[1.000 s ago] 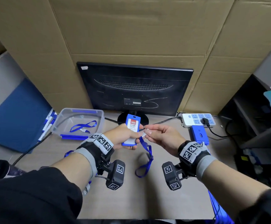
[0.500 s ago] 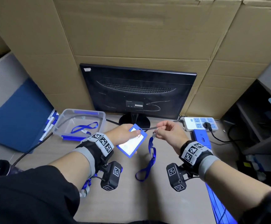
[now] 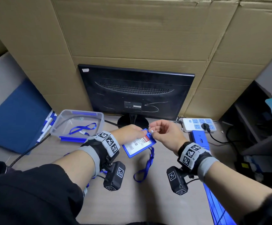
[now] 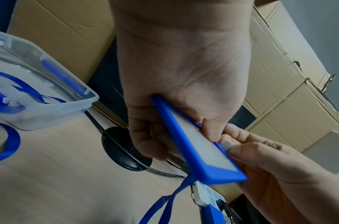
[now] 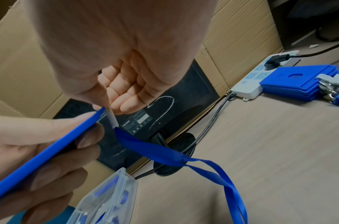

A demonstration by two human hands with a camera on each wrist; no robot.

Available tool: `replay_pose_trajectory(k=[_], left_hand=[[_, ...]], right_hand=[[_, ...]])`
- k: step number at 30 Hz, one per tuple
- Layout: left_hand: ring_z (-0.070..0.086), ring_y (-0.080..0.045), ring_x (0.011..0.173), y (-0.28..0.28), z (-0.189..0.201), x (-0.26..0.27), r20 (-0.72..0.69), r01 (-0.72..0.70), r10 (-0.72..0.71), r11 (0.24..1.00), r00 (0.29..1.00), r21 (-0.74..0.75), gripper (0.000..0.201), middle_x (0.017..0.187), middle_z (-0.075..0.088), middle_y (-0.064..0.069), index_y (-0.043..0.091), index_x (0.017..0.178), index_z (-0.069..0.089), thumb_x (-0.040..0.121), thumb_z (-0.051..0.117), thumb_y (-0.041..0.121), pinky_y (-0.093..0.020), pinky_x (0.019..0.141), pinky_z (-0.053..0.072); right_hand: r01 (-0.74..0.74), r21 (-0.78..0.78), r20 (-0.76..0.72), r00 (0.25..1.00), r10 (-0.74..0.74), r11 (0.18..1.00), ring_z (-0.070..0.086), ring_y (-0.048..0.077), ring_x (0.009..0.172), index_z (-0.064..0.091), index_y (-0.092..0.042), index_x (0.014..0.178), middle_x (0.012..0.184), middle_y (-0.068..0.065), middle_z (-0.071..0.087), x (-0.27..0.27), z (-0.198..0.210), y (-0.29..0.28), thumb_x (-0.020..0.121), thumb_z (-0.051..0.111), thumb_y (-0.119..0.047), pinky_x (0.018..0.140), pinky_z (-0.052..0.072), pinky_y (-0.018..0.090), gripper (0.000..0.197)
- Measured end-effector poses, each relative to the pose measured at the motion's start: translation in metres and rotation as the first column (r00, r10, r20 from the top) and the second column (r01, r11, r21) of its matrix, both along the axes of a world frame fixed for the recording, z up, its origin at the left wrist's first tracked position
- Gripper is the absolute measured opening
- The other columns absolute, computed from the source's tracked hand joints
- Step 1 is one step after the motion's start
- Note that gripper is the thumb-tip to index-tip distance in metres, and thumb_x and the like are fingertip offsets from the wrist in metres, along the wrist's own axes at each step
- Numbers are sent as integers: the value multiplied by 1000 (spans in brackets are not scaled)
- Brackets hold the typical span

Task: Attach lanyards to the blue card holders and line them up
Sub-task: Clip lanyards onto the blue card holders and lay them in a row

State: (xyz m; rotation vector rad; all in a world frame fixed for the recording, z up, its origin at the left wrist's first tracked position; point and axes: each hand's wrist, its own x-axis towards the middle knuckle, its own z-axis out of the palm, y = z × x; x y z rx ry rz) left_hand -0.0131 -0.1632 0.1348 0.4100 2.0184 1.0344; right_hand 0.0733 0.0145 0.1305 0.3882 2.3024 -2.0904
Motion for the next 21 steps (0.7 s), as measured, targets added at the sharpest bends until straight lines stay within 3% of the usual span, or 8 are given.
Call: replay_pose_trajectory(k=[5, 8, 12, 16, 21], left_hand=[[69, -20, 75, 6, -4, 1, 24, -12, 11, 1000, 1000, 9, 27, 87, 75, -5, 14, 96, 71, 105, 58, 36, -29, 69, 51], [69, -20, 75, 10, -5, 2, 10, -17, 17, 1000, 1000, 7, 27, 86, 75, -5, 16, 92, 71, 105, 58, 35, -33, 73, 51], [69, -22, 74, 11, -5, 1, -20, -18, 18, 1000, 1000, -23, 28, 84, 74, -5, 17, 87, 69, 102, 58, 38, -33, 73, 50], [68, -15, 67, 10, -1, 4, -5, -50, 50, 999, 999, 9, 30, 79, 73, -1, 18, 86, 69, 106, 56, 36, -24, 63, 49], [68, -19, 71, 10, -1, 6, 56, -116, 112, 990, 992, 74, 28, 86, 72, -7, 11, 101, 67, 108, 53, 34, -25, 63, 49]], right_hand=[[36, 4, -8, 999, -36, 999, 67, 13, 79, 71, -5, 102, 85, 6, 73, 4, 2, 4, 87, 67, 15, 77, 60, 22, 24], [46, 19, -18, 999, -46, 999, 67, 12, 78, 72, -4, 101, 85, 6, 73, 6, 5, 5, 88, 69, 13, 74, 60, 21, 22], [58, 37, -55, 997, -56, 998, 66, 7, 74, 71, -5, 102, 82, 2, 72, 7, 8, 5, 89, 69, 10, 74, 58, 18, 19], [21, 44, -50, 999, -19, 999, 69, 8, 76, 72, -5, 101, 81, 1, 74, 8, 8, 4, 90, 70, 8, 74, 59, 20, 18], [45, 7, -72, 996, -44, 999, 71, 10, 76, 73, -9, 92, 80, 4, 77, 8, 6, 6, 89, 74, 4, 70, 58, 20, 13]])
